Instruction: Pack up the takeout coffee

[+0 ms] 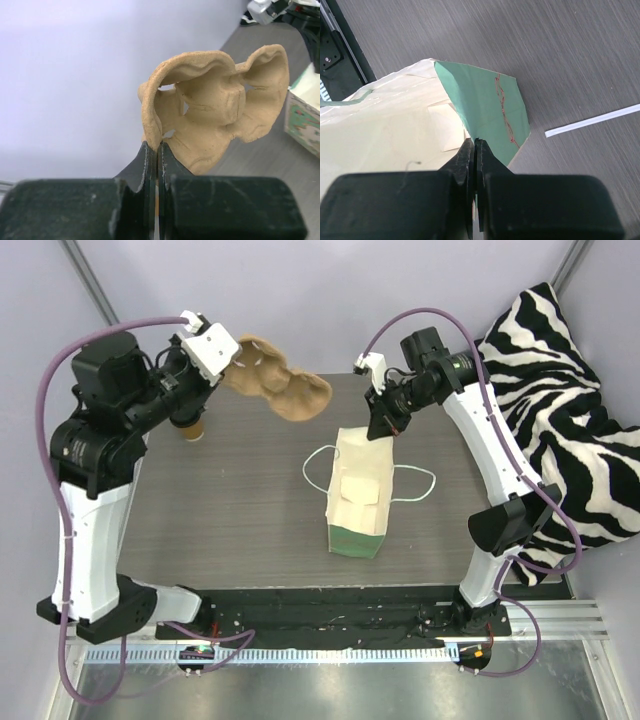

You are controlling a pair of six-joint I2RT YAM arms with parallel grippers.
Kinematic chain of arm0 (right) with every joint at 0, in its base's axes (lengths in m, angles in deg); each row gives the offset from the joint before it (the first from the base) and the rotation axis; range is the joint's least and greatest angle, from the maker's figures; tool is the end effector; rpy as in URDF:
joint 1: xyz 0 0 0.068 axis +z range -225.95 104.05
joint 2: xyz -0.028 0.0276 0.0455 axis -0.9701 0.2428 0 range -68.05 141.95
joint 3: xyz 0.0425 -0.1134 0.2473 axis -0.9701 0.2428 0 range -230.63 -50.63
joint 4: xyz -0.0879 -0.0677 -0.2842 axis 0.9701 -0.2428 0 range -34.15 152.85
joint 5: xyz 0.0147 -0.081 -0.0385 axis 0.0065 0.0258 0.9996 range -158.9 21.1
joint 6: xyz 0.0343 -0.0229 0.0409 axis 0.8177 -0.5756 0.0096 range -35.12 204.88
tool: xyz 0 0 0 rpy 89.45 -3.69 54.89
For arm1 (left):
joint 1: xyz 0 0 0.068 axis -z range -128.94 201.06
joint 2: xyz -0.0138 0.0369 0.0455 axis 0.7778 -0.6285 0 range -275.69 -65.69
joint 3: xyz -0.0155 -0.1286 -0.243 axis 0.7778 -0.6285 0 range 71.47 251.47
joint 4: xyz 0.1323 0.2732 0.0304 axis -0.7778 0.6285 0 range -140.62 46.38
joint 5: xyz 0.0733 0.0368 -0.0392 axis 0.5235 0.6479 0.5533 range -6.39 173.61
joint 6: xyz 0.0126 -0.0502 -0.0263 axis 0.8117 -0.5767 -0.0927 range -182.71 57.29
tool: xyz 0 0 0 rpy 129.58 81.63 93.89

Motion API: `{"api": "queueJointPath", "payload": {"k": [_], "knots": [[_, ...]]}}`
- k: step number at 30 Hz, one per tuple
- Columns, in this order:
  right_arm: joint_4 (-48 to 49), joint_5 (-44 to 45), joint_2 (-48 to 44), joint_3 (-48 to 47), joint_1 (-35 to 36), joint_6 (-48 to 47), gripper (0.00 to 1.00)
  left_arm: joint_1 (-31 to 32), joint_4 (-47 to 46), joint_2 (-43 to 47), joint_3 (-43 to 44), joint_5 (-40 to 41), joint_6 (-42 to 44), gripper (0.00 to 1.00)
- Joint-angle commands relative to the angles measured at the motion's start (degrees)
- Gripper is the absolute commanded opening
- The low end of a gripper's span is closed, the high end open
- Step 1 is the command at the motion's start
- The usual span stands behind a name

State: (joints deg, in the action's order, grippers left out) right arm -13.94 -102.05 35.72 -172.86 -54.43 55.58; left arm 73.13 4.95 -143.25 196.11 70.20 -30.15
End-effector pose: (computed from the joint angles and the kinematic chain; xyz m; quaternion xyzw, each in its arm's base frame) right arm 0.3616 0.1670 0.4290 -0.4660 0.7994 0.2560 0.2796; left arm 0.2096 -0.0953 0.6110 0.4129 0.6335 -0.0288 0.6537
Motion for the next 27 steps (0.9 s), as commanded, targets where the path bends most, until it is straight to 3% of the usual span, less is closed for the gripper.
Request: {"api": "queueJointPath", "payload": {"k": [1, 6, 7, 11, 20, 27], "knots": [[2.3, -0.4, -2.3, 1.0, 0.0, 1.7, 0.01, 5.1, -0.1, -1.5, 3.9, 5.6, 6.6, 0.00], [2.8, -0.2, -1.4, 0.9, -0.1, 2.2, 0.01, 19.0, 3.0, -5.5, 7.6, 13.2, 15.9, 0.00], [2.8, -0.2, -1.2, 0.6, 0.0, 2.4, 0.01, 21.8, 2.7, -5.8, 7.1, 19.1, 17.4, 0.00], [2.7, 0.5, -0.1, -1.6, 0.1, 2.7, 0.01, 34.5, -3.6, -5.2, 1.8, 28.2, 25.0, 0.00], [2.4, 0.6, -0.3, -2.1, 0.1, 2.6, 0.01, 46.0, -6.2, -6.1, -1.0, 35.6, 36.5, 0.00], [2.8, 0.3, -0.1, -2.6, 0.6, 2.9, 0.01, 48.1, -7.7, -7.8, 0.3, 36.5, 38.8, 0.00]]}}
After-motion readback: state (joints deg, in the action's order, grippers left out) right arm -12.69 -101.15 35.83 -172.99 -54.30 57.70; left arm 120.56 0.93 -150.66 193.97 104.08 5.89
